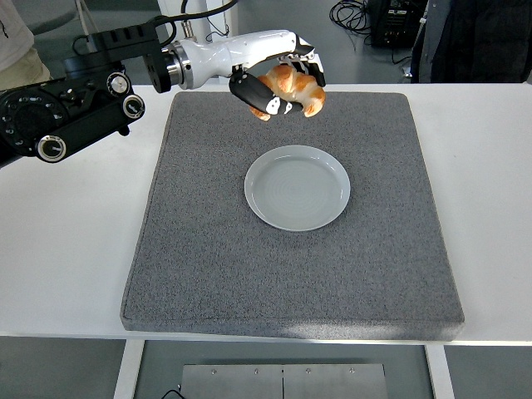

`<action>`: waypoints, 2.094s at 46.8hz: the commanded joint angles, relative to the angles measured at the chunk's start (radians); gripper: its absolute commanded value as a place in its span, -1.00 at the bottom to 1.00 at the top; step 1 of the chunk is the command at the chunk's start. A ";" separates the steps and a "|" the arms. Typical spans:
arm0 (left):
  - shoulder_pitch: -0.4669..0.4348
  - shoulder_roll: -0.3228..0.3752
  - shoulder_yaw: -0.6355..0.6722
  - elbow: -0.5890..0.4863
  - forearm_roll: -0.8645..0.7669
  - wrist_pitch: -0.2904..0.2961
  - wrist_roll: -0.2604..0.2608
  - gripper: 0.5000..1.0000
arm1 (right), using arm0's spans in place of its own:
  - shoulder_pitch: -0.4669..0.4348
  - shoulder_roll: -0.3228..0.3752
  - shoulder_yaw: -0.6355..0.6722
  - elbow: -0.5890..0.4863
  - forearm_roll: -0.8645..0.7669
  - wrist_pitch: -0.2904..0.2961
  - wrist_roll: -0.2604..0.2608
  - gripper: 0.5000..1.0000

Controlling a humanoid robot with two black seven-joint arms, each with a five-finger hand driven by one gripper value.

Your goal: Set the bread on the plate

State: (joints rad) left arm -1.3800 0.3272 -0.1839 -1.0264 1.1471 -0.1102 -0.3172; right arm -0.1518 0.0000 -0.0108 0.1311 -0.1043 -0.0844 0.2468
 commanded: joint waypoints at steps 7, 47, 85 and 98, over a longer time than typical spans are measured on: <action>-0.036 -0.126 0.055 0.089 -0.006 0.001 -0.002 -1.00 | 0.000 0.000 0.000 -0.001 0.000 0.000 0.000 1.00; 0.099 -0.290 0.149 0.282 0.017 0.070 -0.006 -1.00 | 0.000 0.000 0.000 0.001 0.000 0.000 0.000 1.00; 0.185 -0.297 0.244 0.351 0.014 0.139 -0.008 -1.00 | 0.000 0.000 0.000 -0.001 0.000 0.000 0.000 1.00; 0.190 -0.307 0.245 0.356 0.009 0.142 -0.008 -1.00 | 0.000 0.000 0.000 -0.001 0.000 0.000 0.000 1.00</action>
State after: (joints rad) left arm -1.1906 0.0218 0.0610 -0.6739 1.1568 0.0317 -0.3253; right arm -0.1518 0.0000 -0.0107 0.1308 -0.1043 -0.0844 0.2470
